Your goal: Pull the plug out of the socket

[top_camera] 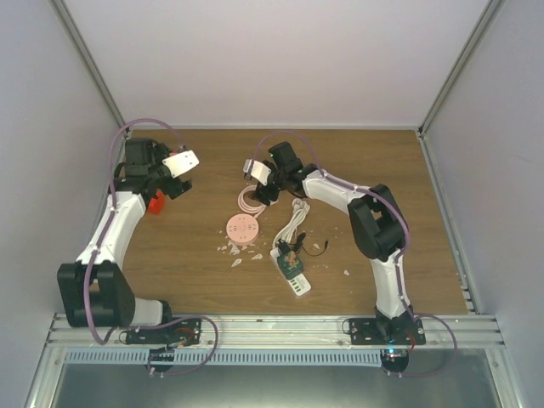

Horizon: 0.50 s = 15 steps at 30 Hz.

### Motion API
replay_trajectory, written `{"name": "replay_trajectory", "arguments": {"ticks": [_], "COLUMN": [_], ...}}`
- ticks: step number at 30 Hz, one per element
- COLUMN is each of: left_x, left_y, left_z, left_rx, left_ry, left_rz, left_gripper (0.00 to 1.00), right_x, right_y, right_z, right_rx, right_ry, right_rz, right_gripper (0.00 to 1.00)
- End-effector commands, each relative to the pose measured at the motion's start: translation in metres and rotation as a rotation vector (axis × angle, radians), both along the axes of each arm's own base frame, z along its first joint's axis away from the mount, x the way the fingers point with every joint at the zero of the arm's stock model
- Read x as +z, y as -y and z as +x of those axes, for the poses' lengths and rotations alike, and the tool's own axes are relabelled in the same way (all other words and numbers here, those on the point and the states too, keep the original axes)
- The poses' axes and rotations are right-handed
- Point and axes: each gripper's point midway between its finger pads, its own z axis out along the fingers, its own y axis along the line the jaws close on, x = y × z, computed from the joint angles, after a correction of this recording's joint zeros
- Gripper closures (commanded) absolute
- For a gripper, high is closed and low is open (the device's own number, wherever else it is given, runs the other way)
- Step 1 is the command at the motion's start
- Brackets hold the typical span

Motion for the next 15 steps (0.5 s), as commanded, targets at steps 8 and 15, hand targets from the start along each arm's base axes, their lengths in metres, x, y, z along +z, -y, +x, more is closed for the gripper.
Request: {"name": "replay_trajectory", "arguments": {"ticks": [8,15], "left_x": [0.025,0.013], "left_y": [0.054,0.072], "left_z": [-0.049,-0.064], "left_rx": [-0.082,-0.121], "left_ry": [0.034,-0.003], "left_rz": [-0.335,-0.353], "left_gripper": [0.01,0.01], "right_x": [-0.067,-0.092], "right_y": [0.014,0.035], "right_z": [0.047,0.059], "right_rx": [-0.121,-0.166], "right_ry": [-0.016,-0.011], "right_rz": [-0.221,-0.317], "right_gripper": [0.12,0.12]}}
